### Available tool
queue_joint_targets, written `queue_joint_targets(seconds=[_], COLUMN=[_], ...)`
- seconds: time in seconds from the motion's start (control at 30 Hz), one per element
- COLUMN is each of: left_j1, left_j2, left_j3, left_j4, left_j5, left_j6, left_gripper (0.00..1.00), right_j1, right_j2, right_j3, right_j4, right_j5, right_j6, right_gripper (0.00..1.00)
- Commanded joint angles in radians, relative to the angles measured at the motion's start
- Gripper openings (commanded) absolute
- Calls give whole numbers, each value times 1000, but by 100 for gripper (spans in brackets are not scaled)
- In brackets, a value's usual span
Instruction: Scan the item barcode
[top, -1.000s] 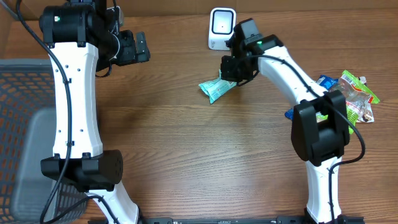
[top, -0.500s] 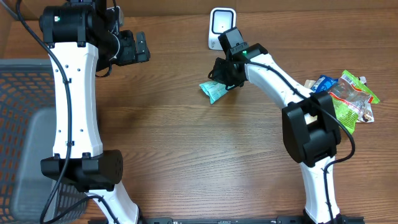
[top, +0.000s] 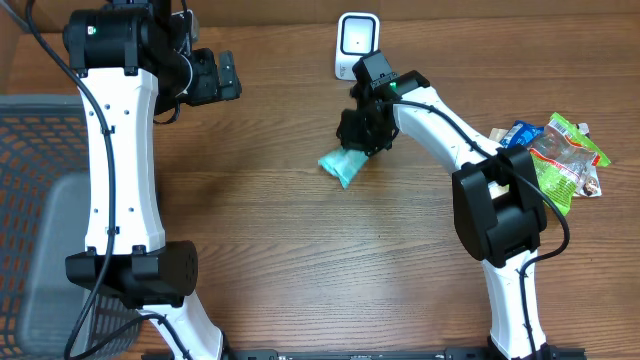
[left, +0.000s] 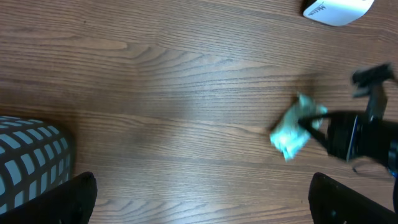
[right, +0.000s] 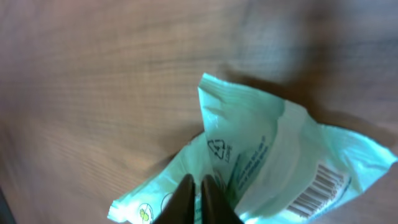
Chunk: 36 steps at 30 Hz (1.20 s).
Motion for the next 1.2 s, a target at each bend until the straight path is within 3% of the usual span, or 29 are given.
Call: queue_joint_targets(seconds=[0.0, 0.13, 0.27, 0.47, 0.63, 0.77, 1.17], left_j1=[4, 4, 4, 4, 4, 4, 4], left_j2=[3, 3, 3, 3, 3, 3, 3], left_j3=[16, 16, 16, 16, 16, 16, 16], left_j4=[-2, -2, -2, -2, -2, -2, -2], left_j5=[-3, -3, -3, -3, -3, -3, -3], left_j6=[-14, -14, -14, -14, -14, -14, -14], left_gripper=[100, 100, 100, 100, 100, 100, 100], right_j1=[-14, -34, -62, -121, -137, -137, -119], right_j2=[15, 14, 0, -43, -41, -41, -41], right_j3=[56, 116, 246, 354, 273, 139, -173], right_j4=[-79, -163, -249, -407, -482, -438, -50], right_j5=[5, 119, 31, 8, 66, 169, 169], right_j6=[-293, -355, -348, -105, -87, -55, -43], right_gripper=[11, 19, 29, 38, 38, 37, 28])
